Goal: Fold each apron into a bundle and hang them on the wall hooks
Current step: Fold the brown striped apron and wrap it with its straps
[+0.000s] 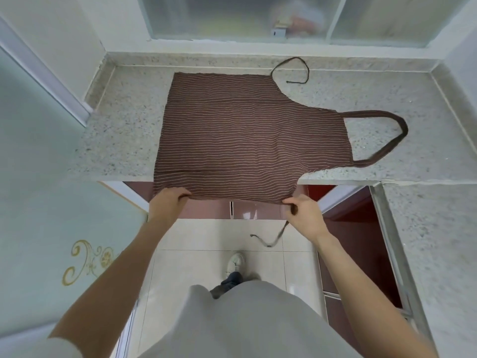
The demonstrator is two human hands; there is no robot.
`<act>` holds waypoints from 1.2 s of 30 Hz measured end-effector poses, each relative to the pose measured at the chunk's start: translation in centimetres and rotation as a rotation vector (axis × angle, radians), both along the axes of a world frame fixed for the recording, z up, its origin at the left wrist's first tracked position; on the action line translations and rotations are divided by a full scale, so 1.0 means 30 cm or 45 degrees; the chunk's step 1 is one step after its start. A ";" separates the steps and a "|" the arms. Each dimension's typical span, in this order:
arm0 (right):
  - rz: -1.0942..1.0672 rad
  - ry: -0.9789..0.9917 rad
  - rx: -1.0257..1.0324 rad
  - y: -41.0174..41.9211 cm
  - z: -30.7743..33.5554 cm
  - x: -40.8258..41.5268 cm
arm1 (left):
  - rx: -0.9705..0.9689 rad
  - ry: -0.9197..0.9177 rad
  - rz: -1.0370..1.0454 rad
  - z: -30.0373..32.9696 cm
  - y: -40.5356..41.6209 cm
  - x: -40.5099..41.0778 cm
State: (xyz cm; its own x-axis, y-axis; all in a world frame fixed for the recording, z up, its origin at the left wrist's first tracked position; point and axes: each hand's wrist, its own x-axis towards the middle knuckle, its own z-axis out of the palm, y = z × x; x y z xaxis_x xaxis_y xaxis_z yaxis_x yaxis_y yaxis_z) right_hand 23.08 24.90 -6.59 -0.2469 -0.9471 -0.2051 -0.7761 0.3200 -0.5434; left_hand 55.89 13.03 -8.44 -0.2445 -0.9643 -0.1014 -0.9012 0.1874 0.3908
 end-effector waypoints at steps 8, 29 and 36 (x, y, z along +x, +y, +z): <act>-0.111 0.006 -0.236 0.024 -0.004 -0.002 | -0.126 0.389 0.277 0.051 0.089 -0.050; -0.043 0.058 -0.531 -0.847 0.233 -0.246 | -0.477 -0.052 -0.019 0.243 -0.752 -0.209; -0.093 0.168 -0.468 -1.329 0.253 -0.309 | -0.410 -0.099 -0.076 0.277 -1.183 -0.269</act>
State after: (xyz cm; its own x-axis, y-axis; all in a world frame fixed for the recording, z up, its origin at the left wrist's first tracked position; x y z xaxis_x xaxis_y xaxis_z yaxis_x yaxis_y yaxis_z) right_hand 13.79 -14.98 0.99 -0.3176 -0.9305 0.1827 -0.8296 0.1793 -0.5288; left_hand 47.82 -22.46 -0.14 -0.3052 -0.9340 0.1857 -0.9096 0.3437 0.2334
